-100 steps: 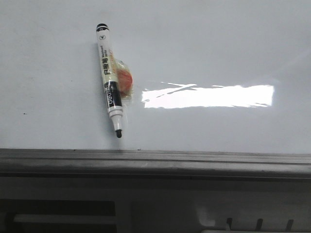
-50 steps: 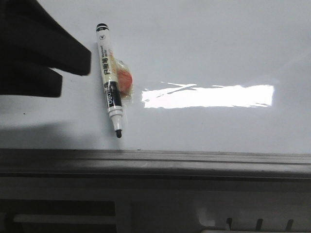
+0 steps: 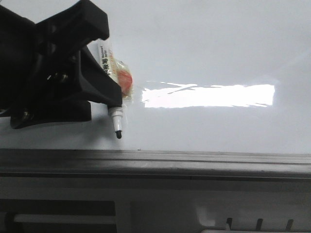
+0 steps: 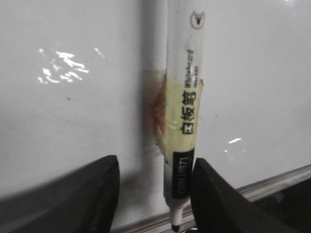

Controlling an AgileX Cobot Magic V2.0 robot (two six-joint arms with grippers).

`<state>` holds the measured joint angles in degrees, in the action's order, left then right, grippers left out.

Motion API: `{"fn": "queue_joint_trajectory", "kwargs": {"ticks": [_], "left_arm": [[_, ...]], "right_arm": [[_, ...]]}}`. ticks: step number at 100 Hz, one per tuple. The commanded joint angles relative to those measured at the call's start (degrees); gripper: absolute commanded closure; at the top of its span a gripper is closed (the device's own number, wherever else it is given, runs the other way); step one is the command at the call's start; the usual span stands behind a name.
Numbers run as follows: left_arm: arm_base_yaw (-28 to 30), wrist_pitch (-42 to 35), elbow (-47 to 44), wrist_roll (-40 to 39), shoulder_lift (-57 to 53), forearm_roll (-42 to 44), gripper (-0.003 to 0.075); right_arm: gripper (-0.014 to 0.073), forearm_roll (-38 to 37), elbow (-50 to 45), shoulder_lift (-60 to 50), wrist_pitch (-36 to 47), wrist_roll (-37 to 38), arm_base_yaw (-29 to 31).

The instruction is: Write number 6 on whiteboard

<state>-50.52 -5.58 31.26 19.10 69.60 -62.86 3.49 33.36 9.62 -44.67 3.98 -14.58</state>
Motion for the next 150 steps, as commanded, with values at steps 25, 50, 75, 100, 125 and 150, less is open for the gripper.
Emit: {"fn": "queue_joint_trajectory", "kwargs": {"ticks": [25, 50, 75, 100, 125, 150], "left_arm": [[-0.18, 0.76, 1.66, 0.17, -0.58, 2.05, 0.0738], [-0.18, 22.77, 8.91, 3.62, -4.7, 37.35, 0.0739], [-0.18, 36.21, 14.45, 23.62, -5.12, 46.03, 0.0739], [-0.18, 34.67, 14.55, 31.95, -5.12, 46.03, 0.0739], [-0.18, 33.15, 14.55, 32.98, -5.12, 46.03, 0.0739], [-0.18, 32.16, 14.55, 32.98, -5.12, 46.03, 0.0739]], "right_arm": [[0.0083, 3.83, 1.68, 1.63, 6.37, -1.74, 0.29], [0.0083, 29.33, 1.68, 9.37, 5.93, -29.84, 0.29], [0.0116, 50.86, 1.68, 21.2, 3.69, -55.95, -0.33], [0.0235, 54.1, 1.68, 29.9, 4.45, -68.26, -10.47], [0.0132, 54.1, 2.39, 38.33, 15.7, -71.03, -19.85], [0.0133, 54.1, 6.04, 46.39, 24.83, -71.16, -29.24]]}}
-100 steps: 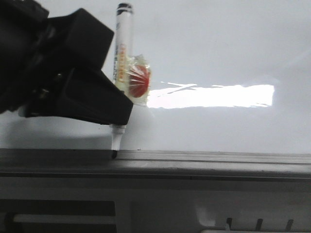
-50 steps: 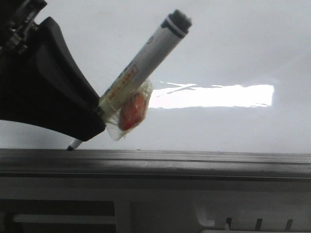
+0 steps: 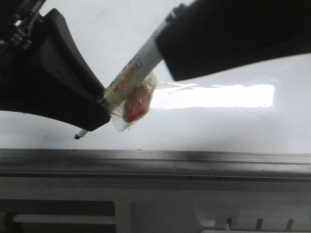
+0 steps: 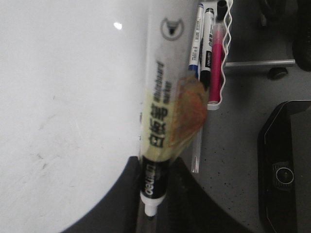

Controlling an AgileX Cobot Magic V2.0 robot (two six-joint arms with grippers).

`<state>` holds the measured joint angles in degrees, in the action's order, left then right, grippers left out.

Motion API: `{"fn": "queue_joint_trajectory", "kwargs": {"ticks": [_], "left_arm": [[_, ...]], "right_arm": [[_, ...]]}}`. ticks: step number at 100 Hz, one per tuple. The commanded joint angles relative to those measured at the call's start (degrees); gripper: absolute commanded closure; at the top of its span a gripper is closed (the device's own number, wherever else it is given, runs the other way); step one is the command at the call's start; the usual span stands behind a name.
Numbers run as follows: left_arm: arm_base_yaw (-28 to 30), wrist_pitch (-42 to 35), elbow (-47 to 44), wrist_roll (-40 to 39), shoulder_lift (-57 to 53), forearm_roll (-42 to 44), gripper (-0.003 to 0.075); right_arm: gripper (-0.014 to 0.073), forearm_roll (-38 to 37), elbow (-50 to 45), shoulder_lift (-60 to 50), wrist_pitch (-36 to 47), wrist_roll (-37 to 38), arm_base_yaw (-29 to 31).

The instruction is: Write number 6 on whiteboard

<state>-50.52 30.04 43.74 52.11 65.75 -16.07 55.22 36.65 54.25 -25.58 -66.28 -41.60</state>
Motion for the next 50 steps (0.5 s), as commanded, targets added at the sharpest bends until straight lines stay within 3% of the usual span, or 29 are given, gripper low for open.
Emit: {"fn": "queue_joint_trajectory", "kwargs": {"ticks": [1, 18, 25, 32, 47, 50], "left_arm": [[-0.18, -3.46, 2.07, -0.02, -1.27, -0.76, 0.0739], [-0.18, -3.46, 2.07, -0.02, -1.27, -0.99, 0.0739], [-0.18, -3.55, 2.07, -0.02, -1.27, -1.45, 0.0739], [-0.18, -3.67, 2.07, -0.02, -1.27, -1.96, 0.0739], [-0.18, -4.49, 2.07, -0.02, -1.27, -2.5, 0.0739], [-0.18, -4.78, 2.07, -0.02, -1.27, -2.76, 0.0739]], "right_arm": [[0.0133, 2.37, 2.9, 1.95, 6.28, -0.9, -2.41], [0.0137, 2.47, 4.75, 5.63, 8.45, -0.9, -5.36], [0.0179, 2.47, 5.12, 6.7, 8.45, -0.9, -5.83], [0.0291, 2.47, 5.12, 7.51, 8.34, -0.9, -5.83], [0.0666, 2.47, 5.12, 8.78, 7.25, -0.9, -5.83], [0.0659, 2.47, 5.12, 8.89, 6.88, -0.9, -5.83]]}}
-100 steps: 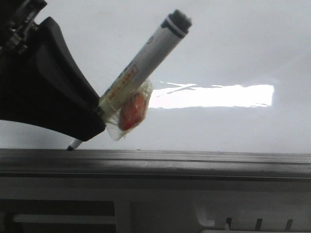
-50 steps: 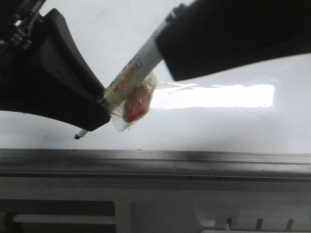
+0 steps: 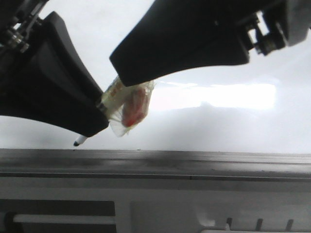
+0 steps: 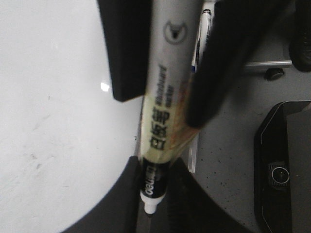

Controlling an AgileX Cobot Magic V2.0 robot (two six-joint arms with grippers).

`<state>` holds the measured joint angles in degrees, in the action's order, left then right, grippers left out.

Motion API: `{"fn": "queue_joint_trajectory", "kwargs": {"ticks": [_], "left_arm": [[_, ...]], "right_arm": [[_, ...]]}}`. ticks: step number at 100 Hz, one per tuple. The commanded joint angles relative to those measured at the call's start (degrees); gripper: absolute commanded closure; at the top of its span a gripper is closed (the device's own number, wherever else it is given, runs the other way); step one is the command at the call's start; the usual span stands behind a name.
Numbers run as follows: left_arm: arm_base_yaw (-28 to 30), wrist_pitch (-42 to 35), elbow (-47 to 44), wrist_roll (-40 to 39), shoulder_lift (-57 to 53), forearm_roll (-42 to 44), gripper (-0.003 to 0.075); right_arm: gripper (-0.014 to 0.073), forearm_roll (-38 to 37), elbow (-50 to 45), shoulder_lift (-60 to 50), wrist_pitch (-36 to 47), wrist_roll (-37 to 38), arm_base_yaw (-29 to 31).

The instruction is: Write number 6 on whiteboard

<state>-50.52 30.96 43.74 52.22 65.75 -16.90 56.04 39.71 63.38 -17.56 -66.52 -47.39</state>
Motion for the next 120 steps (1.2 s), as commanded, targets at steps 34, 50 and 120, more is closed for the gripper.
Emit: {"fn": "queue_joint_trajectory", "kwargs": {"ticks": [34, 50, 120], "left_arm": [[-0.18, -5.73, 2.07, -0.63, -2.67, -9.48, 0.0428], [-0.18, -6.55, 2.07, -6.19, -7.97, -12.87, 0.0086], [14.75, -10.88, -16.89, -17.06, -48.13, -15.79, 0.0698]], "right_arm": [[0.0656, 0.76, 2.06, -2.53, -0.43, -0.65, -0.04], [0.0652, -5.8, 1.96, -7.24, 2.22, -0.65, 0.07], [0.0638, -11.45, -5.28, -24.83, 1.92, 3.01, 13.32]]}}
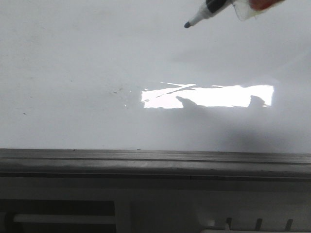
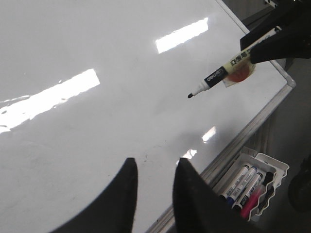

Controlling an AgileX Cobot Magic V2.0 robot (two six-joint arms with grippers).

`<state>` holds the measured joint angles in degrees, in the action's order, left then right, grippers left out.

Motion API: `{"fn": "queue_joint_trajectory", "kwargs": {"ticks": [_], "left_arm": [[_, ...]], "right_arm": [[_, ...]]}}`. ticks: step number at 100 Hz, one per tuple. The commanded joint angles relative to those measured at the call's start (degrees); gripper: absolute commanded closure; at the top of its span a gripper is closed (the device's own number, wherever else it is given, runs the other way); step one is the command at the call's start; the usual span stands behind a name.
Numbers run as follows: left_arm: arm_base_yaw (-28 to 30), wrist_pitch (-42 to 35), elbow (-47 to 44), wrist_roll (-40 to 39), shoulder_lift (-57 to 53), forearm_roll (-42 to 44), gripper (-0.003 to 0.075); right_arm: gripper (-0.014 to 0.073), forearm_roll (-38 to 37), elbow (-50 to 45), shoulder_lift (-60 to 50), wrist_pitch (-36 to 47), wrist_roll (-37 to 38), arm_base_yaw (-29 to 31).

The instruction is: Write number 6 on whiteboard

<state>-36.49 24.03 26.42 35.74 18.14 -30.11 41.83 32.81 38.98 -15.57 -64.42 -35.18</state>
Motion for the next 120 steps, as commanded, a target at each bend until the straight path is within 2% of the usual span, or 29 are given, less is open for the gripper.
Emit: {"fn": "queue_joint_trajectory", "kwargs": {"ticks": [1, 4, 62, 89, 120], "left_arm": [[0.7, -3.94, 0.2, -0.58, -0.51, -2.58, 0.0706], [0.75, -4.08, -0.01, -0.58, -0.51, -2.72, 0.0741], [-1.14, -6.66, -0.6, -0.58, -0.4, -4.51, 0.0739], [-1.14, -6.04, -0.6, -0.58, -0.4, -5.4, 0.0739], [-1.14, -6.04, -0.6, -0.58, -0.4, -5.62, 0.0739]], "right_arm": [[0.0638, 2.75, 1.63, -0.31, -0.2, 0.9, 1.11], [0.0638, 2.75, 1.63, -0.18, -0.19, 0.9, 1.11], [0.0638, 2.75, 1.73, 8.91, 21.38, 0.9, 1.11], [0.0638, 2.75, 1.73, 12.91, 20.43, 0.8, 1.11], [0.0638, 2.65, 1.73, 14.7, 7.64, 0.8, 1.11]]}}
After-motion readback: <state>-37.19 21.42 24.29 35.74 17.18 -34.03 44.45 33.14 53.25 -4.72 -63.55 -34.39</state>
